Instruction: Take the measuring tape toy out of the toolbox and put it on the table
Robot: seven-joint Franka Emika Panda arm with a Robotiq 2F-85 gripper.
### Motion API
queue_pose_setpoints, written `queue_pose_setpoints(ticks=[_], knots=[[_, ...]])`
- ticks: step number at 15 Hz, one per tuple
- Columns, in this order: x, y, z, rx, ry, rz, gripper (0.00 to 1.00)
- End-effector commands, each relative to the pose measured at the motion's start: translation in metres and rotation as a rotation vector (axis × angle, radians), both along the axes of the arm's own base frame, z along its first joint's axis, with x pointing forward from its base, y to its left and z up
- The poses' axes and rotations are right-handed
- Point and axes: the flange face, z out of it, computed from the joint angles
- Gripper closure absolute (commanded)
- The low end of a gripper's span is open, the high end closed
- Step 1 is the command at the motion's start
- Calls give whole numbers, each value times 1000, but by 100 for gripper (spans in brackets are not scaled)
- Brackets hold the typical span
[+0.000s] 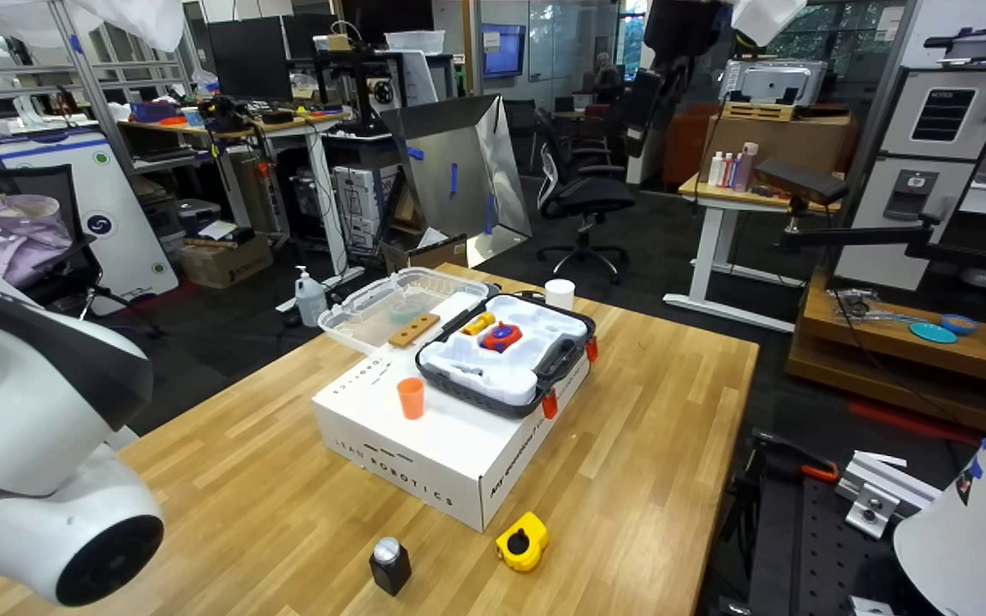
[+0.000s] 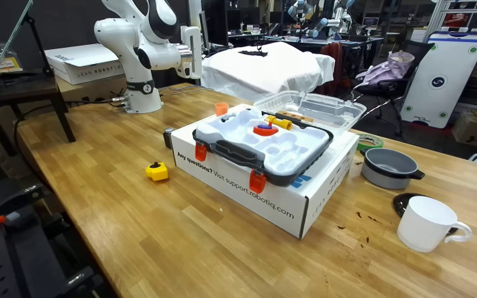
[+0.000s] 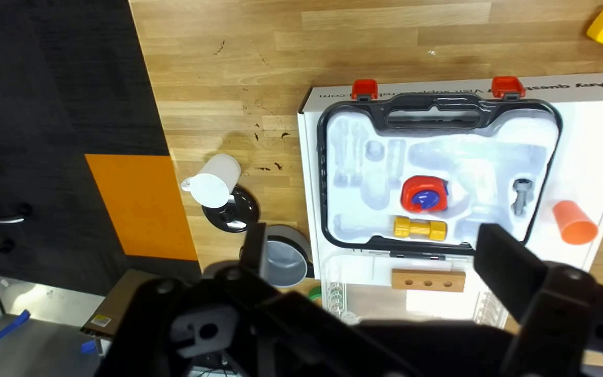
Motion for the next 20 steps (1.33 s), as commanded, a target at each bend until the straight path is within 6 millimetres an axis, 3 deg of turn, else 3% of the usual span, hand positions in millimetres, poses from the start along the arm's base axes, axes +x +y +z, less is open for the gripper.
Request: queue_pose_setpoints(ticks=[1,5,8,17,20], knots=[[5,20,3,8,7,111,0],[19,68,-4,15,48,332,0],[28,94,-19,9,59,403,0],[23,92,-16,6,62,361,0],[34,87,-22,-6,51,339,0]])
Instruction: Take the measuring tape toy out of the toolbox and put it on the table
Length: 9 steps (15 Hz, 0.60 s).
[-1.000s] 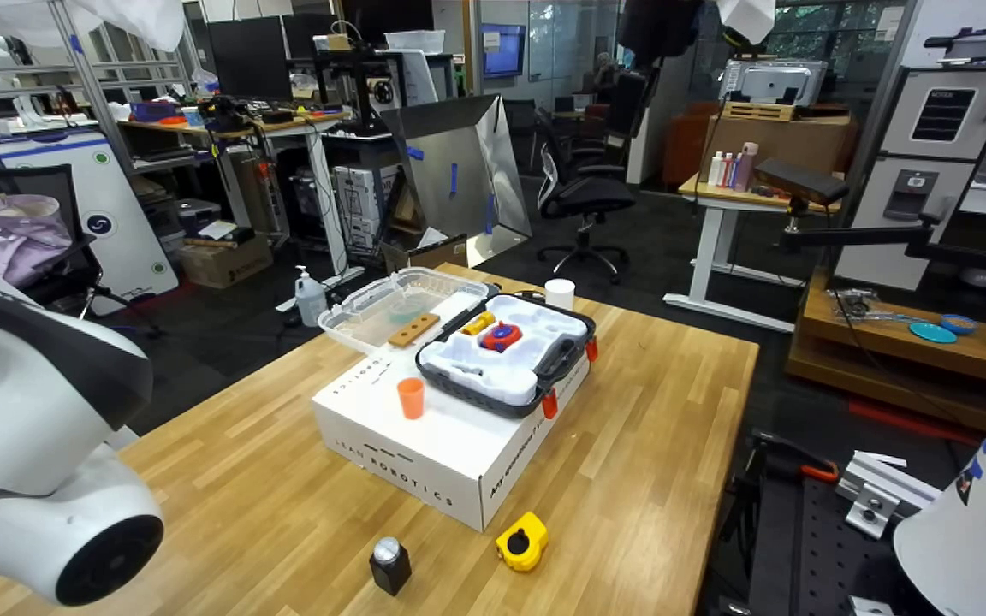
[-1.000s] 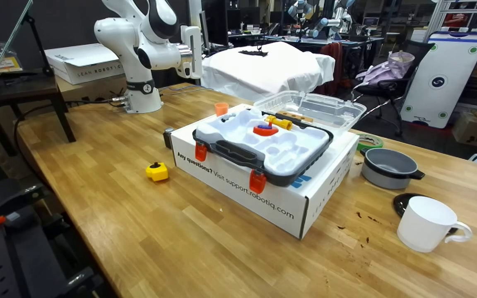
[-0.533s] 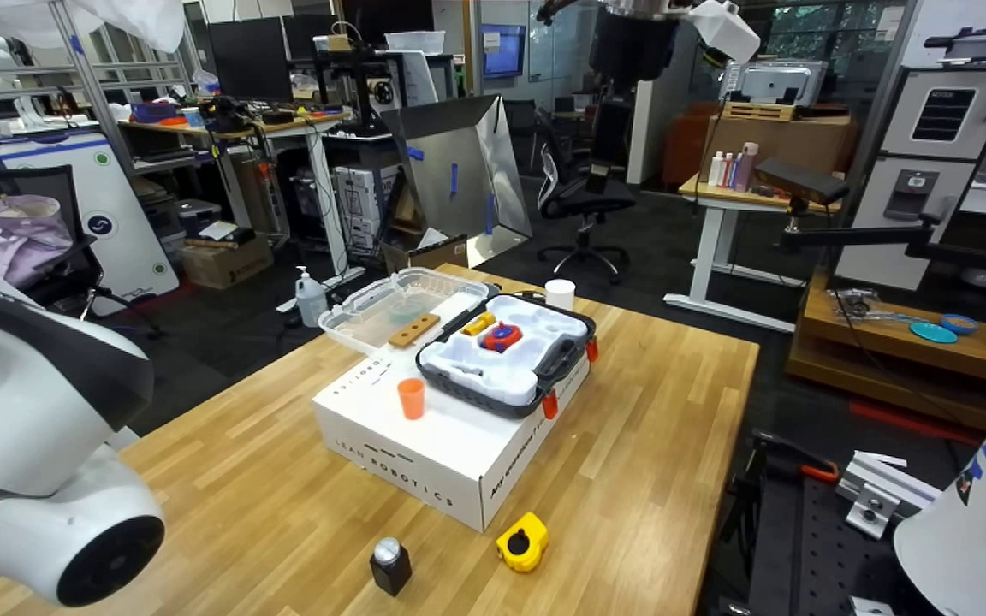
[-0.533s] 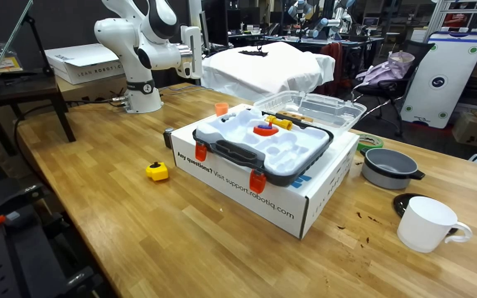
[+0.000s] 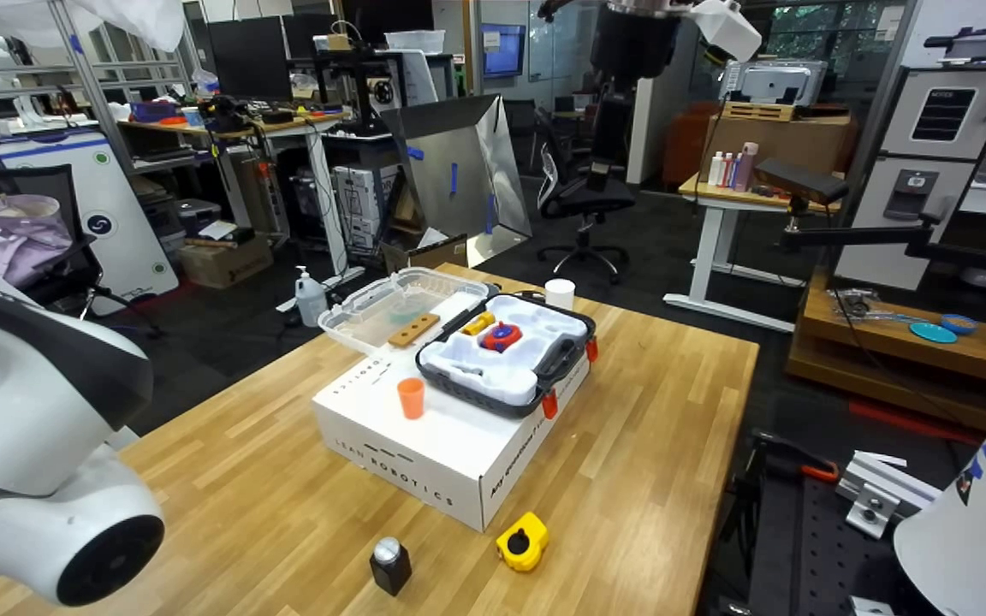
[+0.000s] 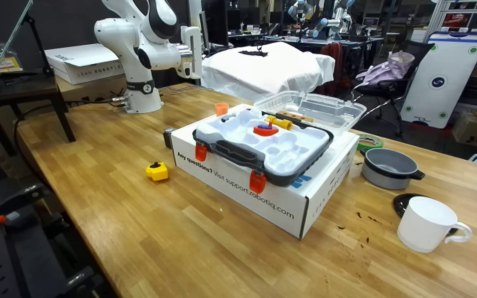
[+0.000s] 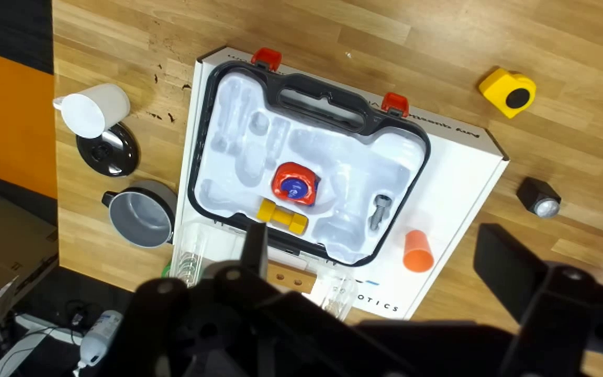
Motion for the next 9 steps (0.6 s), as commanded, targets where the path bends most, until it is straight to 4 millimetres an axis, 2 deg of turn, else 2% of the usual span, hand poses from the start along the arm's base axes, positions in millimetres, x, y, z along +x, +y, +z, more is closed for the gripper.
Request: queue_pose_setpoints(ticks=[1,4,9], knots=[[15,-7,-10,-10,-7,-36,0],[36,-6,-30,-3,15,-63,0],[77,9,-65,-9,74,-90,0]])
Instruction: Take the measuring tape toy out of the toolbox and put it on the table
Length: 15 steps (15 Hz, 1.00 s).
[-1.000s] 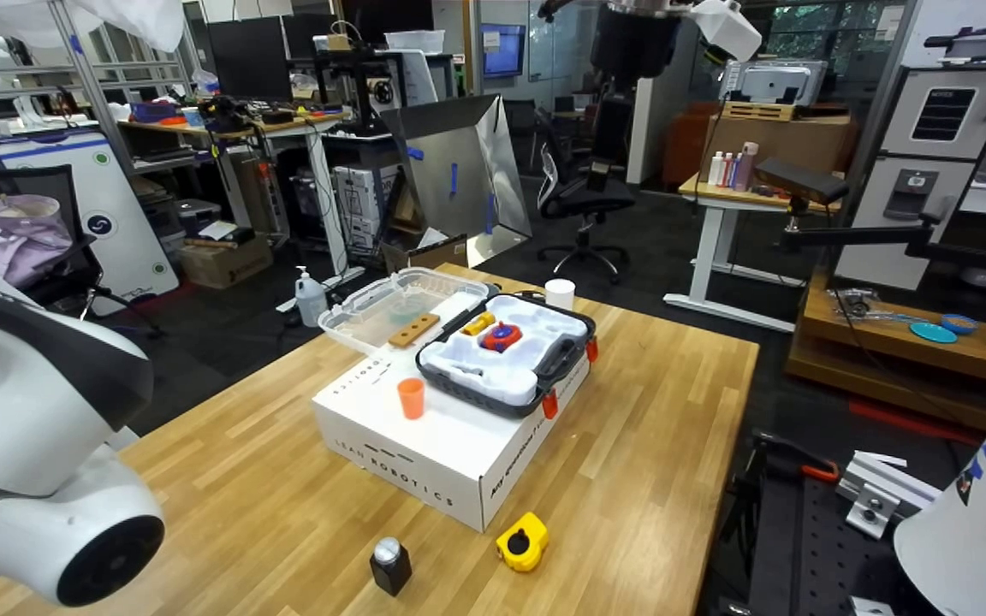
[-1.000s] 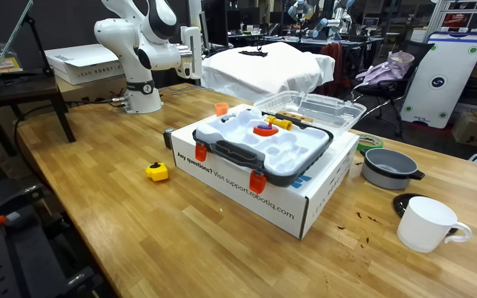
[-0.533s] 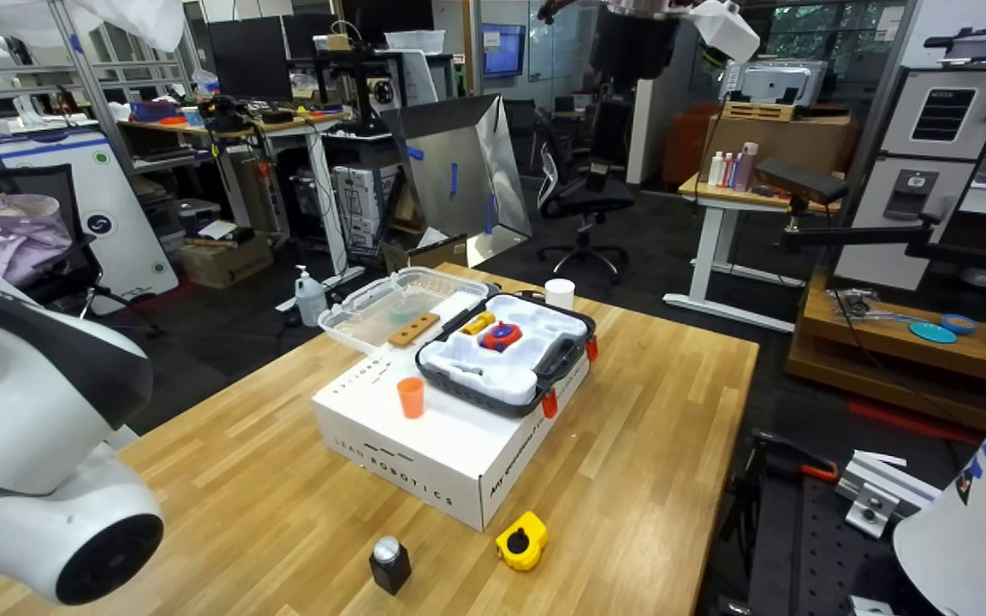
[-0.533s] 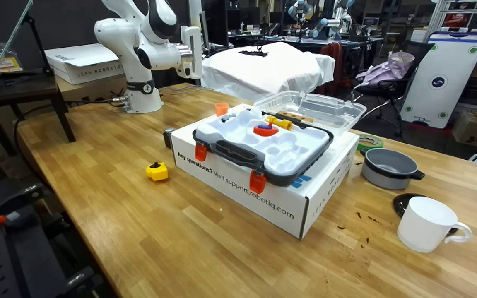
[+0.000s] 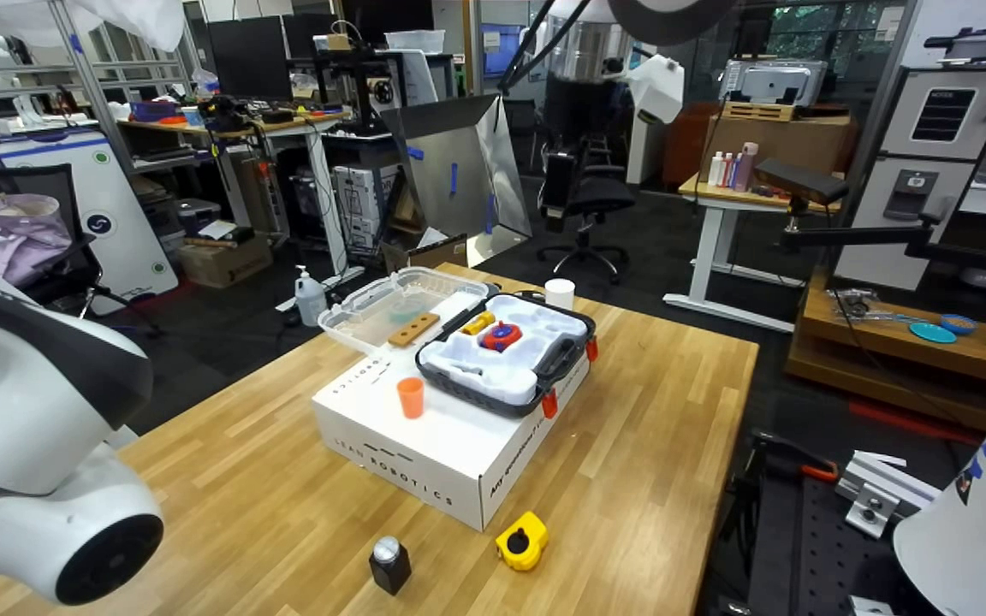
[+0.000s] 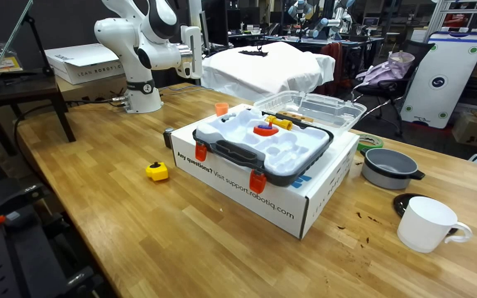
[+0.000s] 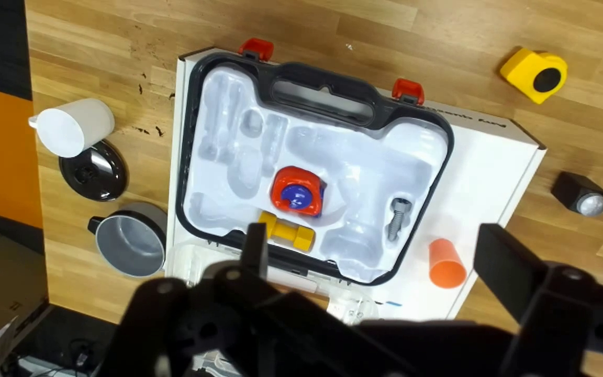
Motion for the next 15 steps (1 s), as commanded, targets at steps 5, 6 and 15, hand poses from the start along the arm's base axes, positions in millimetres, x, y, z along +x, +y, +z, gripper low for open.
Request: queue_pose_setpoints(ticks=[5,6,15], knots=[[28,8,-29,-5,56,-18,0],[28,8,-28,-5,53,-18,0],[33,1,-31,1,56,-39,0]])
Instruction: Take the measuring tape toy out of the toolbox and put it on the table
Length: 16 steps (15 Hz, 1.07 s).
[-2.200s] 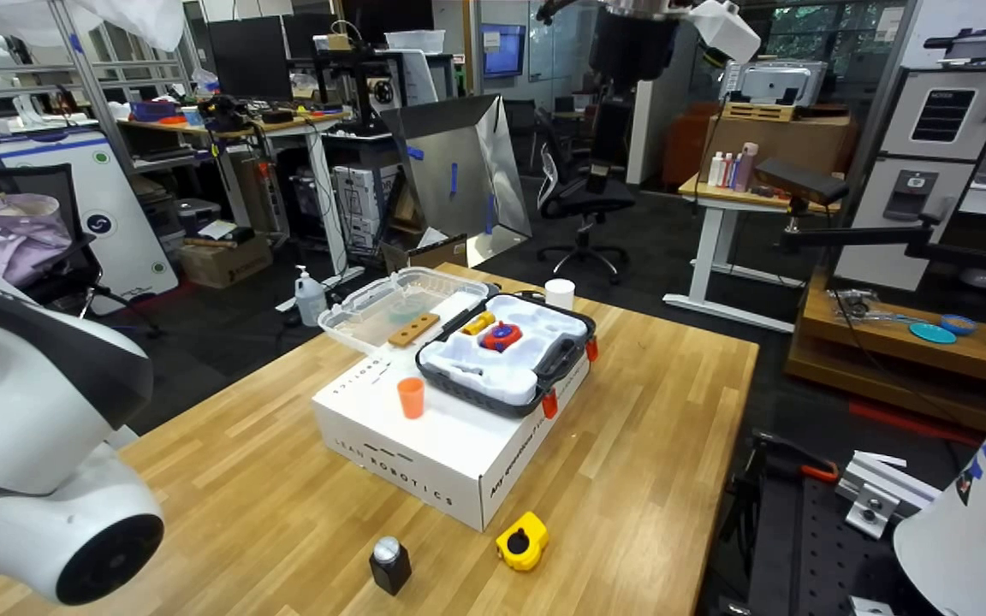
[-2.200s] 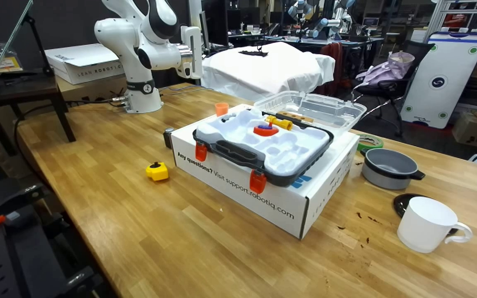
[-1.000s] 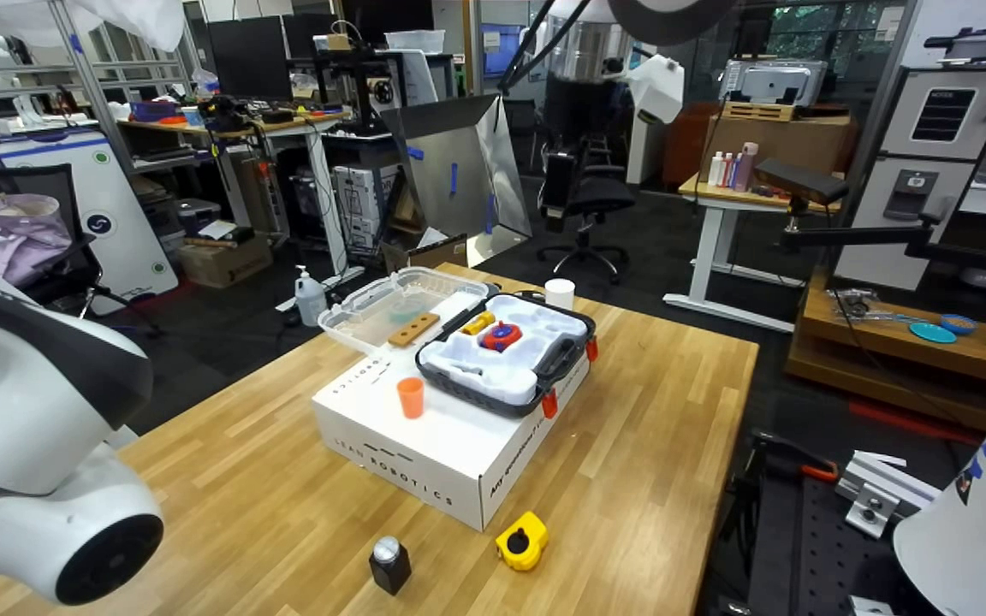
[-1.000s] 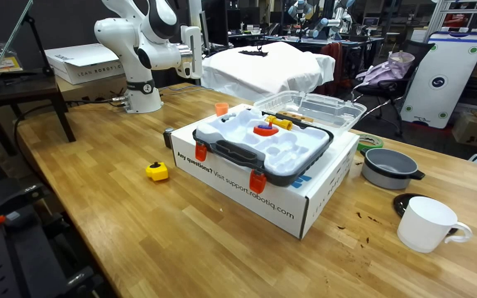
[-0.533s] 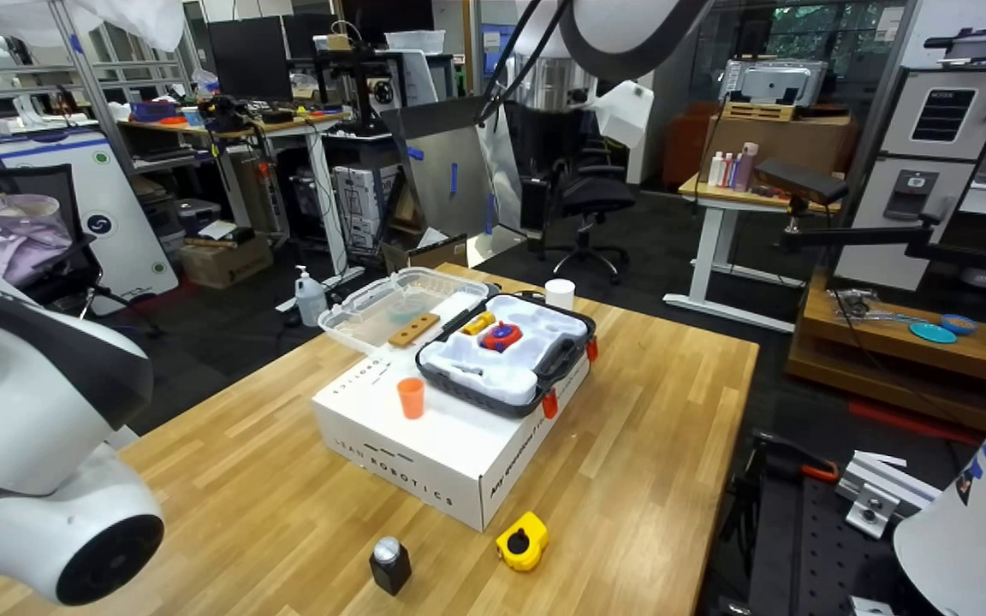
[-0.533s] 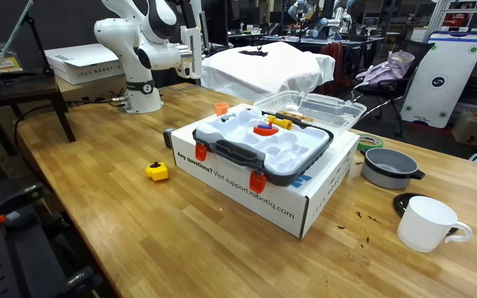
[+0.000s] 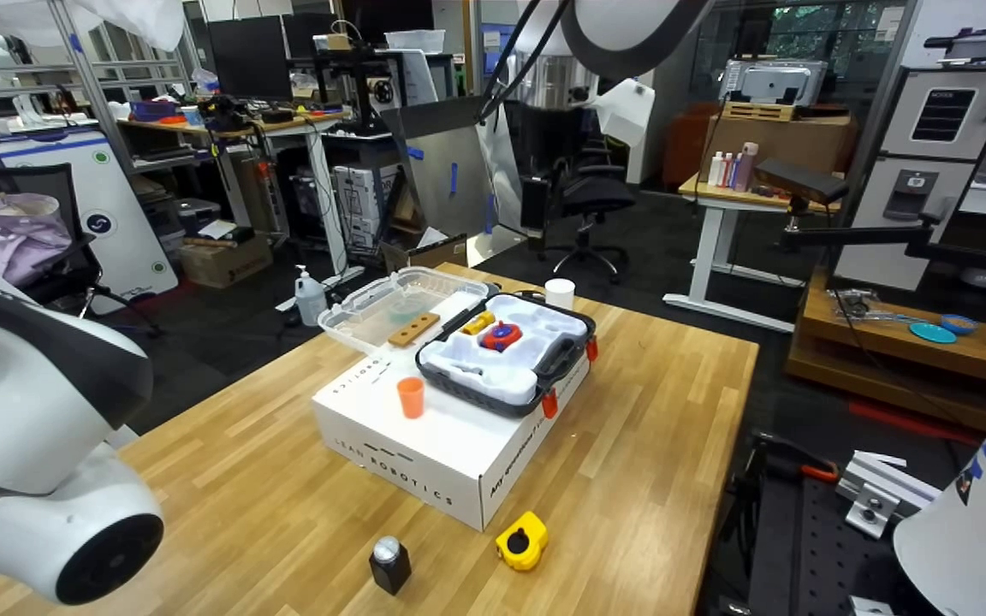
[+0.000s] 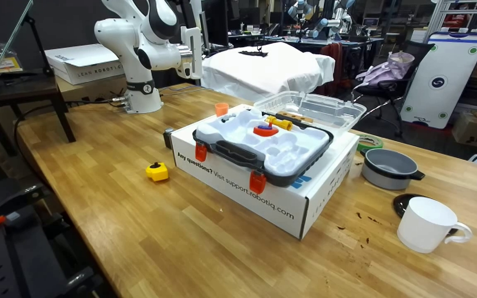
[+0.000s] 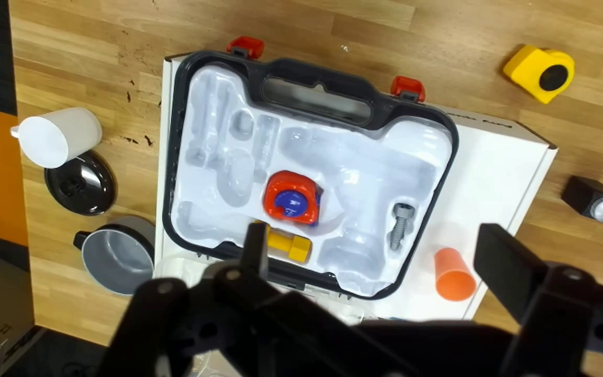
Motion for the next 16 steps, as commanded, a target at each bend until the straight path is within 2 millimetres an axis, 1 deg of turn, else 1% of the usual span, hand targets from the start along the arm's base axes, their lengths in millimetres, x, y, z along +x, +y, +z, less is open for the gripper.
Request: queue_pose_setpoints(ticks=[1,5,10,13,14,16], knots=[[8,-9,-9,-1,13,-24,0],[22,-19,-35,16,68,-85,0],[50,-20,-68,58,126,-135,0],[64,-21,-83,73,143,-165,0],[54,-18,-82,56,127,-137,0],[62,-19,-88,61,132,-143,0]])
